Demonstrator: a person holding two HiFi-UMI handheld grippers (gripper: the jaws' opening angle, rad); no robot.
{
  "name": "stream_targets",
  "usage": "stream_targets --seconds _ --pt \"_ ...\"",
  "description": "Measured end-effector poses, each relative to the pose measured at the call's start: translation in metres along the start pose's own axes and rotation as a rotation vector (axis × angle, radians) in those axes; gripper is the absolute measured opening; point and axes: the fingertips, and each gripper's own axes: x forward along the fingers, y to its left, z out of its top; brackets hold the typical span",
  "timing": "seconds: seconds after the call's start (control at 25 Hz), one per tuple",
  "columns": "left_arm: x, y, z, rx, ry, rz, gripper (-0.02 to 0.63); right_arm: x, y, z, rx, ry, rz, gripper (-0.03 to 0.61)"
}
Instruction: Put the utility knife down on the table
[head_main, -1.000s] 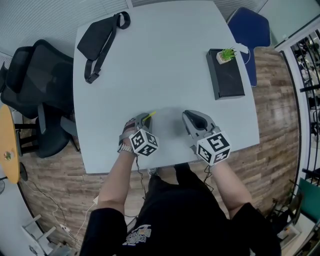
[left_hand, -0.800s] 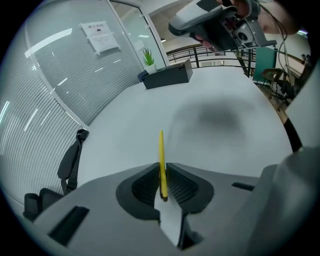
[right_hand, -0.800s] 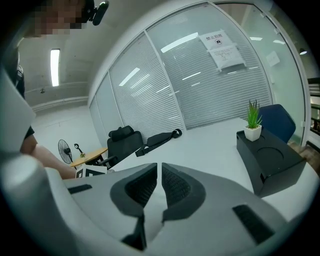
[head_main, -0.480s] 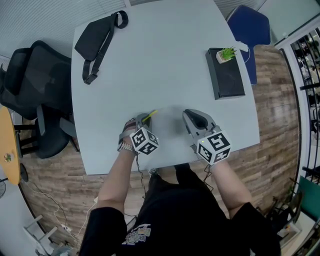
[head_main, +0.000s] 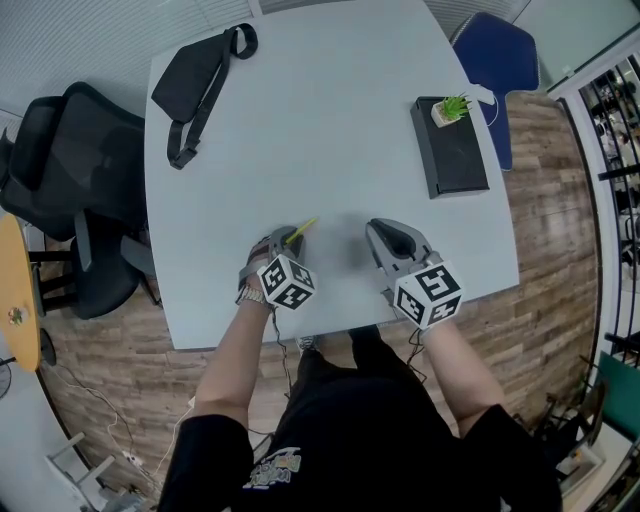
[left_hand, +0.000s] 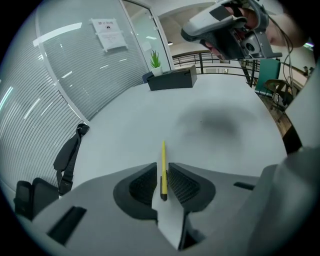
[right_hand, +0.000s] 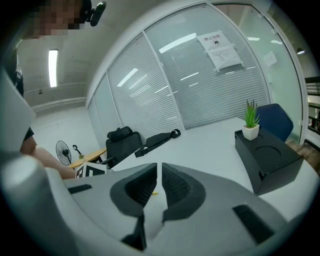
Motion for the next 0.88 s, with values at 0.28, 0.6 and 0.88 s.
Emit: stream_targets --seconds 0.28,0.6,0.88 --pt "-0.033 0.011 0.011 -0.161 -0.101 0.01 0.074 -0.003 0.016 0.007 -0.013 -0.017 0.005 0.035" --pt "-0.1 0.024 0.032 -0.395 -0.316 0.011 0.074 -0.008 0.05 0.015 -0.042 -0.045 0.009 0.034" --pt "-0.174 0.044 0.044 -0.507 -0.505 0.041 0.047 -0.019 0.084 0.027 -0.073 -0.086 -0.003 0.032"
